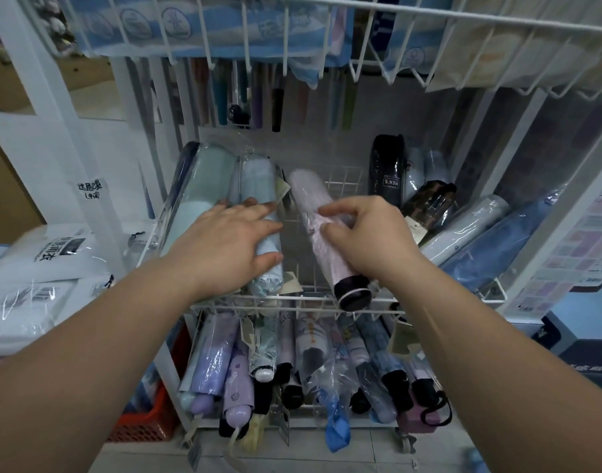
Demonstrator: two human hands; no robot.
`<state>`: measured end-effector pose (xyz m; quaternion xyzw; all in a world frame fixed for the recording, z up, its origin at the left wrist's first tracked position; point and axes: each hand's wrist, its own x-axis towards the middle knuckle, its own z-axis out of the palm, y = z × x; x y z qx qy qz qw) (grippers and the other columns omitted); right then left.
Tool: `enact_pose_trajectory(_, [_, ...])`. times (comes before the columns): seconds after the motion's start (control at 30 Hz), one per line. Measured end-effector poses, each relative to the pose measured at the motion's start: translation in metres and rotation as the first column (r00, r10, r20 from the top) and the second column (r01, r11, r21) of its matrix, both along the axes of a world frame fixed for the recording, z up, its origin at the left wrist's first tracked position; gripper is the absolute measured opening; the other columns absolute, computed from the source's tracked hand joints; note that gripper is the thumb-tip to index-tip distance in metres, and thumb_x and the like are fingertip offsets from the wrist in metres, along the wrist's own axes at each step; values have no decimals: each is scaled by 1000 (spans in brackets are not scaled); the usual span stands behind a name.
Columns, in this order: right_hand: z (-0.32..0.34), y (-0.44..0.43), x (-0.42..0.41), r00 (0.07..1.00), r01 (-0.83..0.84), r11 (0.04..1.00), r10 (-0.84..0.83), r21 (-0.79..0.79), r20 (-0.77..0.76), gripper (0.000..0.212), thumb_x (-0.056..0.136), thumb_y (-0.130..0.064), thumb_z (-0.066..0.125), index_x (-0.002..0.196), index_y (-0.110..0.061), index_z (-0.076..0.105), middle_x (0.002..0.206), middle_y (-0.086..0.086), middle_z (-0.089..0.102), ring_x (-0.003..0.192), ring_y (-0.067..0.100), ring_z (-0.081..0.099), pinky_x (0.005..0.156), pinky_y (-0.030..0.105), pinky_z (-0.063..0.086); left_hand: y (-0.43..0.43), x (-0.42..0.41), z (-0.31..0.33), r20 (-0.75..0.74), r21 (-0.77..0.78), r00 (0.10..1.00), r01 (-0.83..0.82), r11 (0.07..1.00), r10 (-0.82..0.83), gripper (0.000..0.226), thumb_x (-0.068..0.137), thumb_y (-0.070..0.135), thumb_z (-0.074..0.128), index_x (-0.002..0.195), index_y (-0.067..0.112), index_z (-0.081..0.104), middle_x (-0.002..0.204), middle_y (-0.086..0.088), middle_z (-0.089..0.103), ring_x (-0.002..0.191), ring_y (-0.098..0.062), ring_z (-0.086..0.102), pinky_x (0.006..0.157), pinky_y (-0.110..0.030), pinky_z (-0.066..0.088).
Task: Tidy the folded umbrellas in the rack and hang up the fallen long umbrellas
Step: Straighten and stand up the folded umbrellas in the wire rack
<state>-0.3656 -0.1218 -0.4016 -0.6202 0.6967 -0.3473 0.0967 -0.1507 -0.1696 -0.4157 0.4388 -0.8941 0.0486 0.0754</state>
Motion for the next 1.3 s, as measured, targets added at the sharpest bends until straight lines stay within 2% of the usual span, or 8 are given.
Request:
enact_pose_trajectory(0.1, [1, -24, 13, 989, 59, 998, -62, -32, -135, 32, 85, -49, 65, 117, -44, 69, 120, -11, 71, 114, 24, 63, 99, 44, 49, -1, -1, 2, -15, 15, 1000, -3, 1000, 3, 65, 95, 63, 41, 154, 36, 33, 167, 9, 15, 153, -16, 18, 125, -44, 12])
enact_pose_trajectory(0.2, [2, -52, 27, 946, 124, 981, -71, 150, -316, 36, 93, -49, 56, 129, -44, 60, 134, -2, 62, 131, 29, 48, 104, 48, 36, 0, -1, 6, -22, 33, 1000, -1, 999, 1, 64, 96, 59, 47, 154, 35, 34, 167, 8, 16, 153, -16, 19, 125, -43, 12])
enact_pose_trajectory(0.37, [-11, -58, 22, 836, -56, 878, 302, 475, -459, 46, 101, -48, 42, 147, -51, 35, 157, 3, 39, 147, 35, 22, 115, 62, 19, -2, 2, 7, -43, 57, 999, 7, 998, -5, 64, 96, 54, 53, 154, 34, 33, 167, 9, 16, 153, -16, 20, 124, -41, 14])
enact_pose_trajectory(0.53, [-3, -47, -13, 905, -120, 951, 223, 286, -362, 57, 97, -36, 56, 151, -35, 38, 149, 7, 51, 129, 29, 53, 103, 32, 45, -4, 2, 5, -51, 56, 999, 20, 998, -17, 63, 97, 52, 53, 154, 33, 35, 167, 8, 16, 153, -16, 20, 123, -41, 13])
enact_pose_trajectory(0.7, [8, -45, -24, 864, 58, 890, 182, 452, -469, 88, 82, -70, 62, 152, -23, 39, 156, 1, 41, 135, 26, 48, 104, 35, 44, -1, 1, 4, -59, 55, 998, 14, 998, -11, 63, 97, 53, 52, 154, 35, 33, 167, 10, 14, 153, -15, 18, 123, -40, 9])
enact_pose_trajectory(0.9, [7, -53, -3, 954, 9, 855, 149, 518, -262, 73, 80, -43, 78, 143, -20, 50, 132, 8, 58, 81, 19, 66, 72, 31, 60, 0, 0, 4, -63, 56, 998, 6, 998, -2, 64, 97, 54, 51, 155, 36, 31, 167, 10, 13, 153, -14, 18, 123, -39, 8])
enact_pose_trajectory(1.03, [-7, -52, 1, 984, 12, 920, 60, 392, -170, 79, 84, -41, 75, 149, -20, 35, 128, 8, 57, 88, 22, 58, 77, 32, 55, -1, 3, 1, -67, 53, 998, 2, 999, 1, 65, 96, 57, 49, 155, 36, 31, 167, 10, 12, 153, -14, 17, 125, -40, 9])
enact_pose_trajectory(1.3, [-25, -57, 5, 713, 53, 884, 292, 464, -637, 69, 97, -64, 39, 143, -13, 44, 131, 11, 59, 114, 29, 54, 85, 39, 44, 0, 2, 1, -73, 42, 997, 0, 999, 4, 65, 96, 57, 48, 155, 34, 32, 167, 9, 12, 154, -13, 16, 124, -38, 7])
